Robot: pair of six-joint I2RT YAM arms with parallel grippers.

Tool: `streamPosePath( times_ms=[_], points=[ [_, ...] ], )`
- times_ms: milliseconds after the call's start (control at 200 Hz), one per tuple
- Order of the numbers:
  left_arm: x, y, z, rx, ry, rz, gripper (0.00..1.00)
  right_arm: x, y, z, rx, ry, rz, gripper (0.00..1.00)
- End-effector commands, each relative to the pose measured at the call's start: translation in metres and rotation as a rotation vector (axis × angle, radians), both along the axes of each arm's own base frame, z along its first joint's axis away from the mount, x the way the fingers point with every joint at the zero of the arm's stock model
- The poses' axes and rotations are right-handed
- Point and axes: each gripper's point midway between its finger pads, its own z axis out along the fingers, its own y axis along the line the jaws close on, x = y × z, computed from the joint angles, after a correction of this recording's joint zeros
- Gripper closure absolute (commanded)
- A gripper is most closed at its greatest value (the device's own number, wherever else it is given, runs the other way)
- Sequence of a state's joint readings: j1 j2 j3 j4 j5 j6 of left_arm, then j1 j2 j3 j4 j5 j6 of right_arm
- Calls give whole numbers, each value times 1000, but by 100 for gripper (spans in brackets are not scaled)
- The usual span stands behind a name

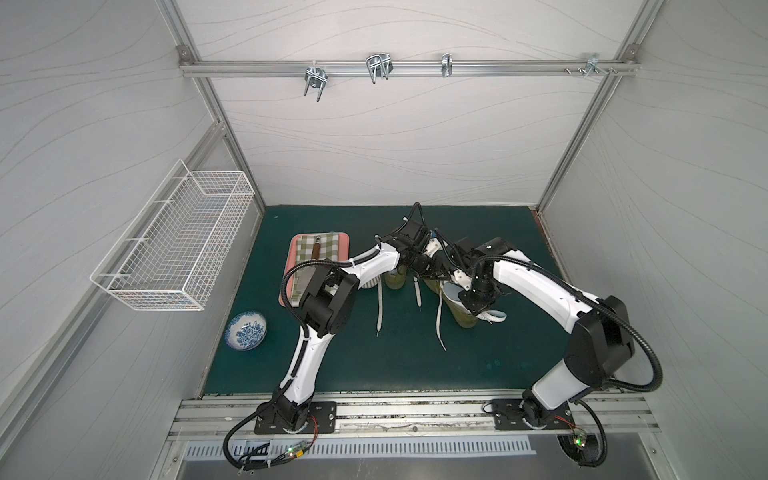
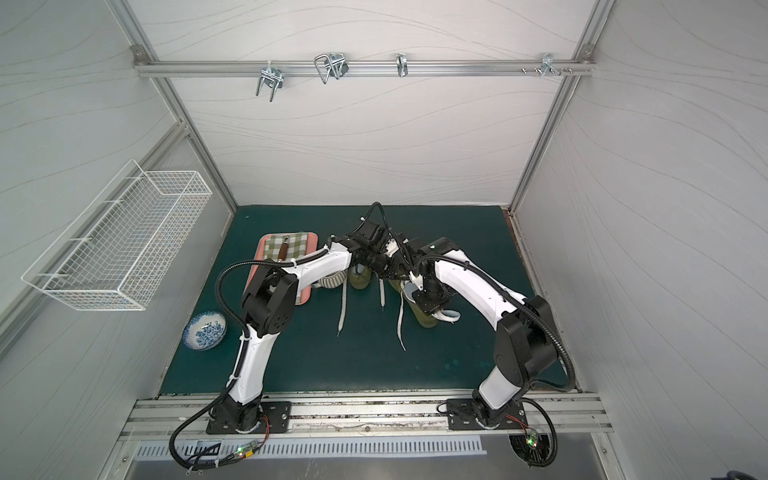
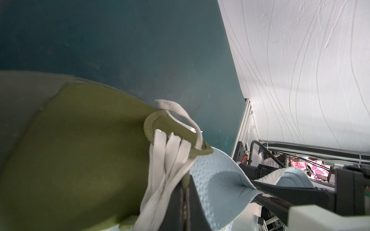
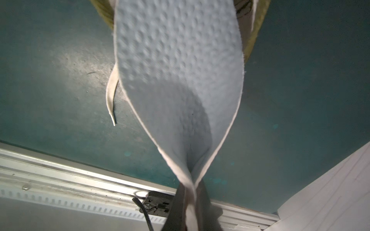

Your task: Insert the insole into the shoe

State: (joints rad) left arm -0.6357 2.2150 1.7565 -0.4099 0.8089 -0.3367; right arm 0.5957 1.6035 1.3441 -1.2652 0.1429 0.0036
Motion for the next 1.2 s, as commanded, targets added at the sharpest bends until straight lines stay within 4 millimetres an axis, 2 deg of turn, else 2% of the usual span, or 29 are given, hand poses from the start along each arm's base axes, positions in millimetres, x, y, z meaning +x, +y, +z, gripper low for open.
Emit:
streamPosePath(
  times_ms=[0,145,285,465,545,595,610,945,1195],
  points=[
    [-3,-20,29,-115,-27,-59,100,4,4,8,69,-23,-63,92],
    [-2,-19,28,-105,-29,-53,100,2,-17,3,-3,11,-138,93],
    [0,-18,29,-107,-31,-46,100,1,-16,2,13,37,-147,94],
    [-4,-29,47,-231,36,-81,100,2,-19,-5,-19,53,-119,94],
    [-3,-29,48,-220,38,-88,100,2,-23,-8,-32,37,-97,94],
    [-4,-27,40,-199,58,-91,100,2,-26,-9,-41,34,-99,94],
    [-1,-28,46,-206,47,-95,100,2,-26,-9,-43,33,-99,94],
    [-3,-28,30,-184,99,-102,100,20,1,-6,87,-92,-58,95],
    [6,-26,16,-140,81,-65,100,27,-2,-11,87,-166,22,95]
  ],
)
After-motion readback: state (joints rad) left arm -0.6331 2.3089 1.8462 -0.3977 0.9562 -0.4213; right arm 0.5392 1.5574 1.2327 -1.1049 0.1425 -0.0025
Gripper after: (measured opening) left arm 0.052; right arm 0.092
